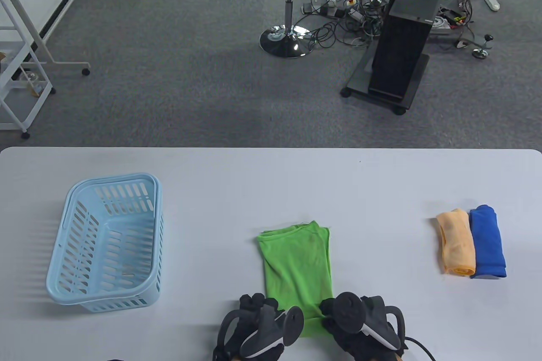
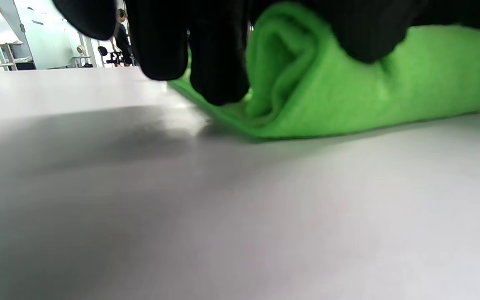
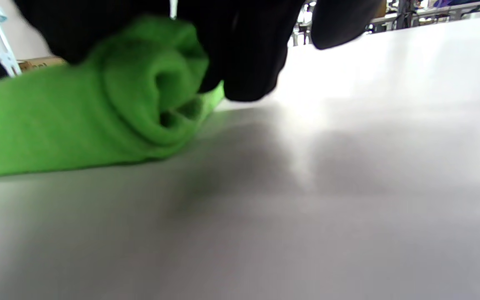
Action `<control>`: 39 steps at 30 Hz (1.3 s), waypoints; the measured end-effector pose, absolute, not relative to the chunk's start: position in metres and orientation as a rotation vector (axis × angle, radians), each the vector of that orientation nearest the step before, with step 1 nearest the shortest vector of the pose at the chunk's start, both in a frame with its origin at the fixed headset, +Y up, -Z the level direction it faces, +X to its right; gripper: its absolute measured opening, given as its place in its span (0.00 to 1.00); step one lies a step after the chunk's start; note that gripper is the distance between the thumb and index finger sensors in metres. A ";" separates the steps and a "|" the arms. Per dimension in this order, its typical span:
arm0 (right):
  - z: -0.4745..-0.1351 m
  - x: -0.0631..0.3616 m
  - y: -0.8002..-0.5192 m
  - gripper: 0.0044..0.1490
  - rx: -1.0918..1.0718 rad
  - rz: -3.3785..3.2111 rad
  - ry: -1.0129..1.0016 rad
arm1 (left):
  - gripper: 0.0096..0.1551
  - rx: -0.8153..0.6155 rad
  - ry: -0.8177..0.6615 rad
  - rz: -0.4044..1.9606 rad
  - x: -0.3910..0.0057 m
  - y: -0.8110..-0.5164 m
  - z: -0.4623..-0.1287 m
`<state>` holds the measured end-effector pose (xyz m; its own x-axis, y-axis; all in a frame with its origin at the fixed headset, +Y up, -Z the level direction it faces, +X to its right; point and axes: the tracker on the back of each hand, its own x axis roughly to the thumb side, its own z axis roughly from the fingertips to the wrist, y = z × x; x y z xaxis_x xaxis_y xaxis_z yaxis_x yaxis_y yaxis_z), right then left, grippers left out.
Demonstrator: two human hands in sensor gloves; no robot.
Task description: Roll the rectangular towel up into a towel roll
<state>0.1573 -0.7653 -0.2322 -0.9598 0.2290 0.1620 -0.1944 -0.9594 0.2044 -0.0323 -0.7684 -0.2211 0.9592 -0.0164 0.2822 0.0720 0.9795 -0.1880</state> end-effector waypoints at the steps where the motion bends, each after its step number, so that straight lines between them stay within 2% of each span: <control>1: -0.232 0.157 -0.764 0.36 0.278 2.885 0.250 | 0.28 -0.198 -0.278 -0.049 -0.032 -0.769 -0.221; 6: -0.228 0.156 -0.754 0.31 0.352 2.820 0.091 | 0.27 -0.210 -0.256 -0.055 -0.032 -0.770 -0.222; 10: -0.228 0.151 -0.763 0.30 0.408 2.853 0.265 | 0.28 -0.218 -0.248 -0.014 -0.036 -0.772 -0.223; 13: -0.229 0.149 -0.775 0.37 0.370 2.937 0.505 | 0.28 -0.235 -0.224 0.042 -0.040 -0.772 -0.224; 19: -0.229 0.144 -0.780 0.45 0.357 3.046 0.549 | 0.30 -0.243 -0.151 0.073 -0.052 -0.767 -0.227; 22: -0.229 0.141 -0.781 0.42 0.323 3.067 0.521 | 0.29 -0.231 -0.115 0.094 -0.059 -0.764 -0.227; 26: -0.229 0.141 -0.780 0.38 0.331 3.084 0.455 | 0.26 -0.132 -0.065 0.062 -0.065 -0.752 -0.225; 30: -0.229 0.142 -0.779 0.37 0.325 3.076 0.442 | 0.24 -0.074 -0.122 0.163 -0.067 -0.743 -0.220; 33: -0.229 0.142 -0.779 0.37 0.327 3.070 0.431 | 0.24 -0.072 -0.238 0.194 -0.058 -0.743 -0.217; 36: -0.230 0.144 -0.778 0.36 0.327 3.051 0.418 | 0.26 -0.131 -0.316 0.134 -0.044 -0.751 -0.216; 39: -0.230 0.145 -0.777 0.36 0.325 3.035 0.411 | 0.34 -0.243 -0.329 0.002 -0.035 -0.764 -0.217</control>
<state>0.1451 -0.7774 -0.2302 -0.9758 0.0887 0.1998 -0.0323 -0.9625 0.2694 -0.0349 -0.7635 -0.2171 0.9467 0.0415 0.3195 0.0372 0.9709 -0.2365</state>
